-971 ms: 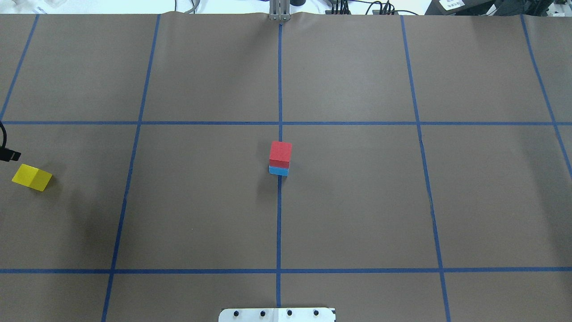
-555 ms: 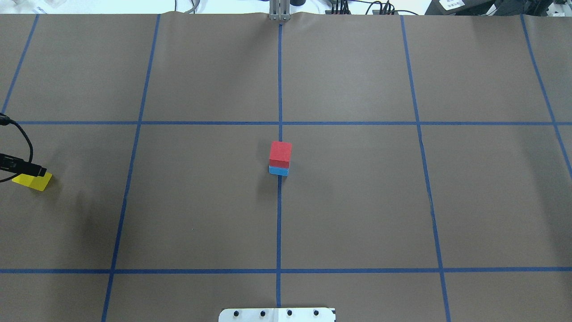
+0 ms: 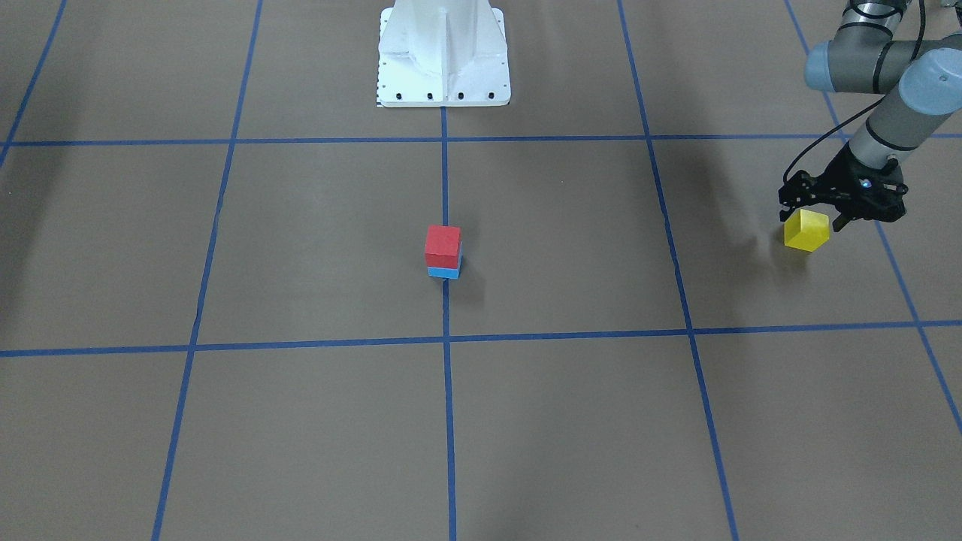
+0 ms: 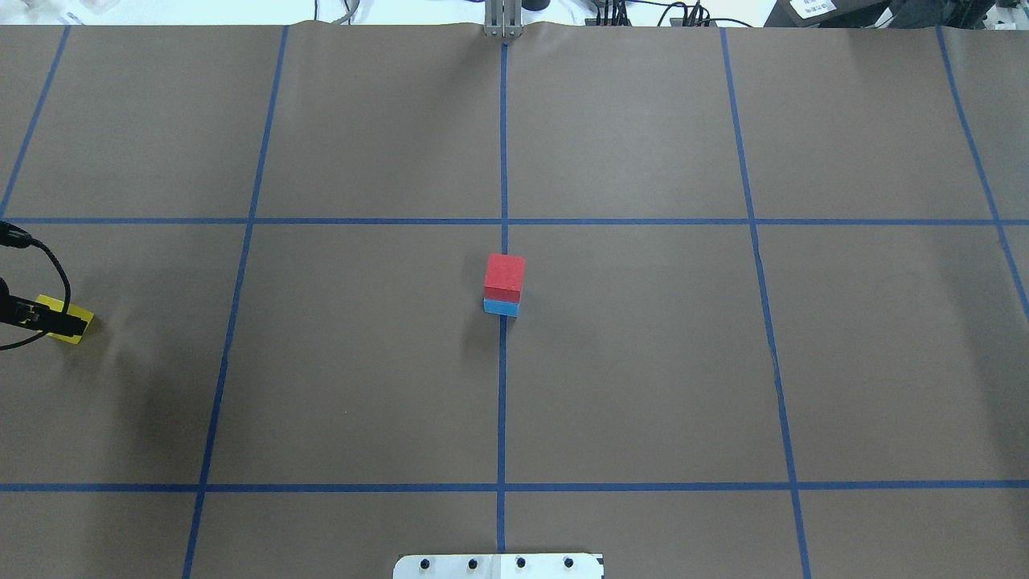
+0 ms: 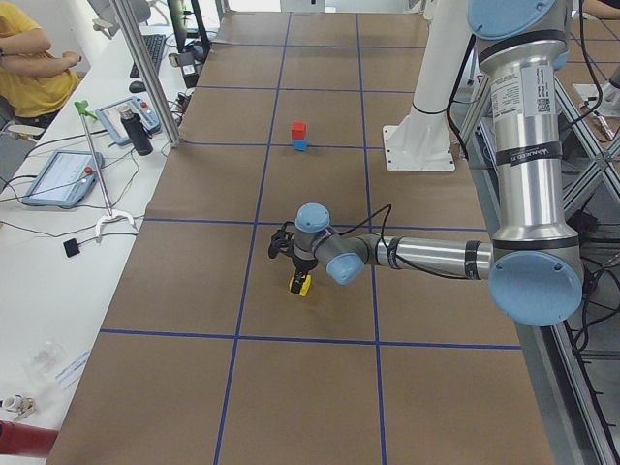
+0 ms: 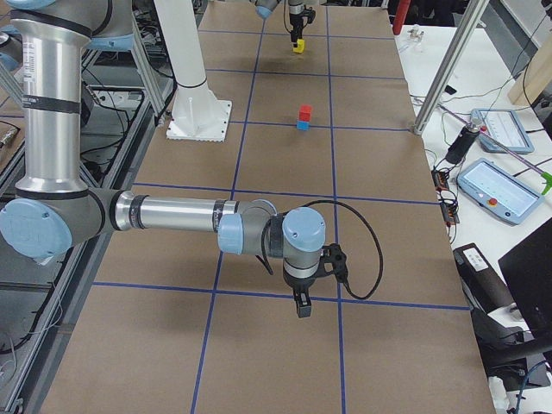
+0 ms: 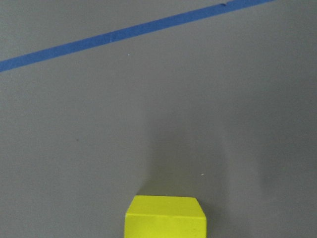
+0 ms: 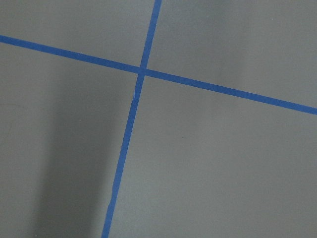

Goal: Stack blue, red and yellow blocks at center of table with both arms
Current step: 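Carry the yellow block over the red block and lower it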

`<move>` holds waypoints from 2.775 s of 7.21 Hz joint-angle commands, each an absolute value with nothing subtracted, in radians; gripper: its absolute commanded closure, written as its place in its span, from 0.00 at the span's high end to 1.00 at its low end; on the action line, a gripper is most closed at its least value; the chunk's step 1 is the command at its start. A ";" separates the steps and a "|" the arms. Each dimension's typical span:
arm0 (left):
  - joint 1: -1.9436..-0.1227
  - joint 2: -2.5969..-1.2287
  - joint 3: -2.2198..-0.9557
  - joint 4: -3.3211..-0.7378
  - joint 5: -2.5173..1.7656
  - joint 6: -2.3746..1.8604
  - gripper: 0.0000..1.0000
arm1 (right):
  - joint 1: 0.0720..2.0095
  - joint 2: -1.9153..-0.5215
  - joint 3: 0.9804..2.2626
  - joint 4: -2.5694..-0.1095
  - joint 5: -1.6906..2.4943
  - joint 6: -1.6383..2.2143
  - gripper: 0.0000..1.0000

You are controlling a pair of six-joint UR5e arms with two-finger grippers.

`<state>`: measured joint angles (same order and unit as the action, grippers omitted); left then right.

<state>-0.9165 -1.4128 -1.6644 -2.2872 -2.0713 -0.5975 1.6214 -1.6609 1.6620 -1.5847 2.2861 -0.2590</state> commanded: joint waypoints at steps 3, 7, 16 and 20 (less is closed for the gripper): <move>-0.899 -1.434 -1.669 -2.286 -2.066 -0.580 0.00 | 1.621 -1.661 1.666 -1.585 2.287 -0.258 1.00; -0.910 -1.587 -1.898 -1.892 -2.128 -0.595 0.00 | 1.621 -1.661 1.671 -1.585 2.286 -0.258 1.00; -0.622 -2.461 -1.659 -1.379 -1.984 -1.110 0.00 | 1.621 -1.660 1.674 -1.585 2.287 -0.256 1.00; -0.574 -2.545 -1.544 -1.388 -1.898 -1.106 0.00 | 1.621 -1.658 1.672 -1.585 2.287 -0.256 1.00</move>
